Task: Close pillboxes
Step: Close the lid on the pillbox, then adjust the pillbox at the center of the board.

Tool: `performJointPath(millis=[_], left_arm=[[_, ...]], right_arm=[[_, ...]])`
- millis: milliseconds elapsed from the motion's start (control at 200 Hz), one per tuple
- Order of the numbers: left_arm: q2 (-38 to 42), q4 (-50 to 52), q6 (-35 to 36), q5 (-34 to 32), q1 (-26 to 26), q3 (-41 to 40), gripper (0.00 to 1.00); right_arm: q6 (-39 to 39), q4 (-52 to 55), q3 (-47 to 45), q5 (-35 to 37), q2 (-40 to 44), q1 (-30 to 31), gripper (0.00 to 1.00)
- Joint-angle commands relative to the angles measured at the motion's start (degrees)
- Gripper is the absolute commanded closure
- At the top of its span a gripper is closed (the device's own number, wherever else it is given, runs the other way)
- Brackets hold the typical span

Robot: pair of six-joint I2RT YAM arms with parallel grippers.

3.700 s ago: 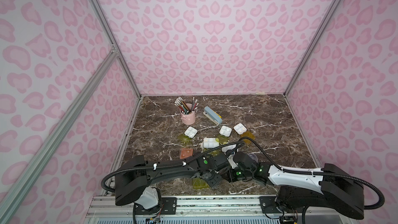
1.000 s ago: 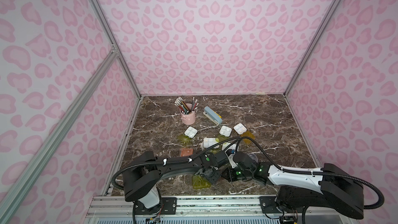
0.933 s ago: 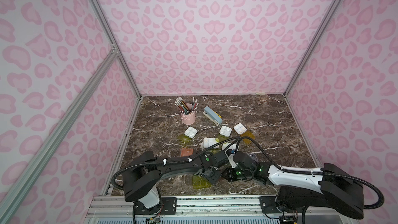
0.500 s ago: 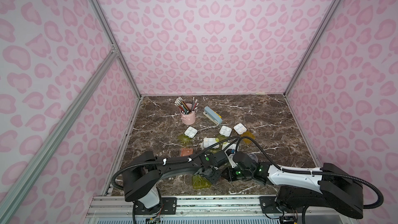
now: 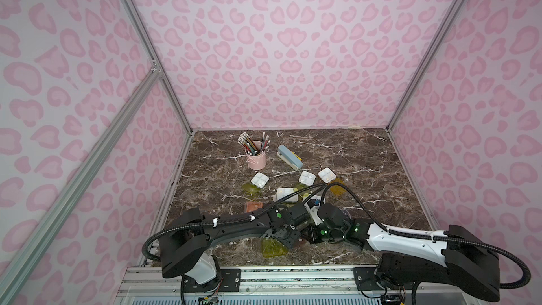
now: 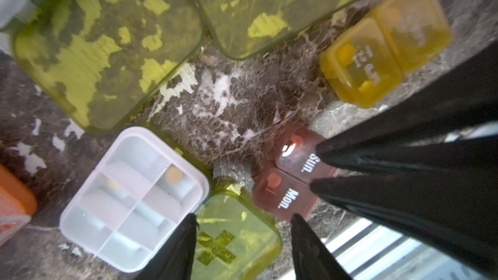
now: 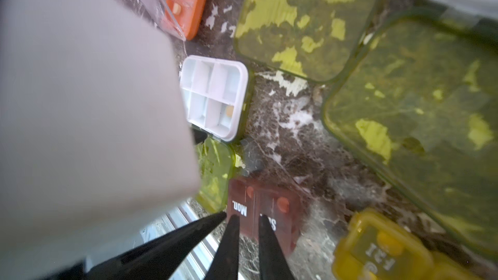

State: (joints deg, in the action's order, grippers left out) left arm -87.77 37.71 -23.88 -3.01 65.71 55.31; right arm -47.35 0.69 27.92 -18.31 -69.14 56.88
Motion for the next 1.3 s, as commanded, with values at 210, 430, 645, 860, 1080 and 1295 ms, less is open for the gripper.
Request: performJointPath(millis=[210, 430, 645, 860, 1080, 1295], left_arm=[[6.2, 0.0, 1.9, 1.7, -2.5, 1.8, 0.41], [11.1, 0.0, 1.5, 2.7, -3.5, 0.3, 0.41], [18.0, -1.6, -0.3, 4.8, -4.4, -3.2, 0.41], [23.0, -0.8, -2.0, 5.0, -4.5, -6.0, 0.40], [29.9, -3.6, -6.4, 5.3, -4.8, -10.0, 0.40], [36.1, -4.1, -14.3, 7.3, -10.3, -15.9, 0.32]], right_arm=[[1.7, 6.0, 4.2, 5.9, 4.7, -1.9, 0.82], [1.2, 8.6, 6.3, 6.8, 6.8, -3.8, 0.80], [0.0, 10.6, 9.4, 10.2, 8.0, -3.8, 0.76], [-1.5, 12.4, 11.2, 11.4, 7.2, -3.8, 0.73], [-0.2, 11.8, 13.4, 9.2, 5.4, -3.6, 0.66], [2.5, 7.8, 14.9, 2.7, 0.2, -3.5, 0.53]])
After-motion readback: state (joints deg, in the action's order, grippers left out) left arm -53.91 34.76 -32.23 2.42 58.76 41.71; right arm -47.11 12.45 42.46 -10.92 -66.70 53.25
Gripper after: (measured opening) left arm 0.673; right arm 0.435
